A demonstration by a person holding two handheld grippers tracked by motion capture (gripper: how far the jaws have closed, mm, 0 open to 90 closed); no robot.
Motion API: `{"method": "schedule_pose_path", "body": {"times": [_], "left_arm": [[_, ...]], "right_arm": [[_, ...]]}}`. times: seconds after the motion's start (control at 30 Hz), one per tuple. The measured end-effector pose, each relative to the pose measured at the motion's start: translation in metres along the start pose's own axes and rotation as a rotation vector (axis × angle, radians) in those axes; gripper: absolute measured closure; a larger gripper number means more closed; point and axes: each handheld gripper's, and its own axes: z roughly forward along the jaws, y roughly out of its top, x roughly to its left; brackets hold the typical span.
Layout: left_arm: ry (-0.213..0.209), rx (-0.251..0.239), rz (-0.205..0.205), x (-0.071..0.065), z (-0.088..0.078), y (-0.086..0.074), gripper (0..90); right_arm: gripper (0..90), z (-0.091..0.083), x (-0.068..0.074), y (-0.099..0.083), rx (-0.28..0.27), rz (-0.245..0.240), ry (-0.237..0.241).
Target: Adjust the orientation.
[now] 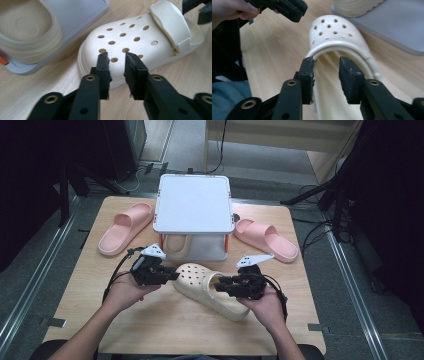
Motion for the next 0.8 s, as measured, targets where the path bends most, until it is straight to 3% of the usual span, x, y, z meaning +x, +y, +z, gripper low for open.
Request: {"method": "schedule_pose_path", "body": {"times": [0.13,0.23,0.5,0.8], "left_arm": [[-0.012,0.010,-0.001,0.001,0.006,-0.001,80.6],[-0.011,0.023,0.008,0.001,0.011,-0.002,81.8],[-0.014,0.031,-0.006,-0.002,0.015,-0.013,82.6],[-0.003,0.057,-0.002,-0.005,0.019,-0.023,81.6]], "right_arm": [[81.6,-0.005,-0.007,-0.001,0.005,-0.004,-0.063],[89.5,-0.006,-0.017,-0.001,0.018,0.036,-0.062],[89.3,-0.002,-0.043,0.005,0.012,0.080,-0.118],[87.6,0.017,-0.049,0.014,0.057,0.056,-0.122]]}}
